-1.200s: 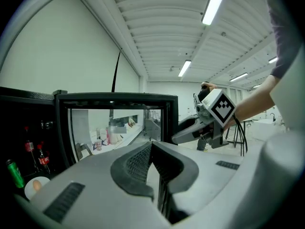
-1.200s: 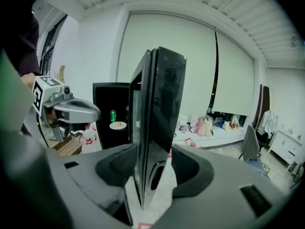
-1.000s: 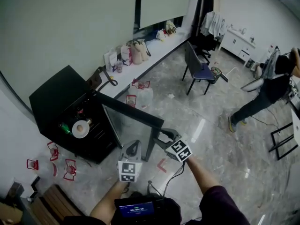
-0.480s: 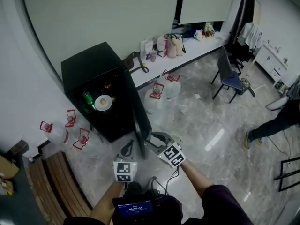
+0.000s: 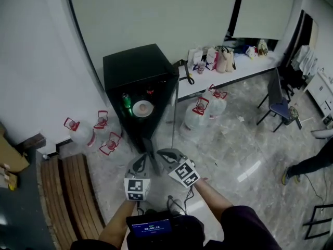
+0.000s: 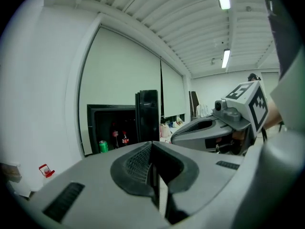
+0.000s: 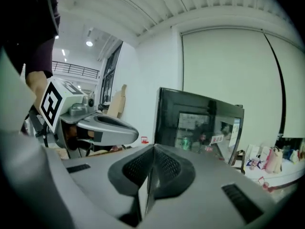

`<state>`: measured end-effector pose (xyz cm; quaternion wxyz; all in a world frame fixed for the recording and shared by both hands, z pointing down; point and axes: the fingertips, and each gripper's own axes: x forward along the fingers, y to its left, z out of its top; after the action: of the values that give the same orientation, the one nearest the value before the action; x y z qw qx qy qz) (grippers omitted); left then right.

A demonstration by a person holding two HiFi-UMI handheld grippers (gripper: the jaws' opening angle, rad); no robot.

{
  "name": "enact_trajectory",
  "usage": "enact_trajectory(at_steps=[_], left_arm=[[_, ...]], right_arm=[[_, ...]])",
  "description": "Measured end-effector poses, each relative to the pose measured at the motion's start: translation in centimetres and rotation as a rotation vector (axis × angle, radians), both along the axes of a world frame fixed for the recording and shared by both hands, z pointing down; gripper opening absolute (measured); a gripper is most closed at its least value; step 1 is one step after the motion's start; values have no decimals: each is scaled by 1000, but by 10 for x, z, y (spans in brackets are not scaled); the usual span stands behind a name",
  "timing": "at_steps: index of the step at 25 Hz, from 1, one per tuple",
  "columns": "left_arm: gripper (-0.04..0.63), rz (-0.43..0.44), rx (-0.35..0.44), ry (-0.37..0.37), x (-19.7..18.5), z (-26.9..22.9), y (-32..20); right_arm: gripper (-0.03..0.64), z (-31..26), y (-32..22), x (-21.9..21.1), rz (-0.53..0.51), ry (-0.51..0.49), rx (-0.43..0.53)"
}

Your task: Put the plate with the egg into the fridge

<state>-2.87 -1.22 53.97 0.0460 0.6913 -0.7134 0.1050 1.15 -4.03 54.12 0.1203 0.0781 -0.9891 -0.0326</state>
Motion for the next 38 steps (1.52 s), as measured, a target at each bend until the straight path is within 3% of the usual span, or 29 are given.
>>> enact_trajectory(at_steps=[12,38], left_arm=[[9,-12,59,-28,-37,-20,-4],[9,10,35,-30,-41,-14,-9]], right_arm=[[9,-29,3,-39,35,-99,-2],[9,-24,5,-48,42,-50,41]])
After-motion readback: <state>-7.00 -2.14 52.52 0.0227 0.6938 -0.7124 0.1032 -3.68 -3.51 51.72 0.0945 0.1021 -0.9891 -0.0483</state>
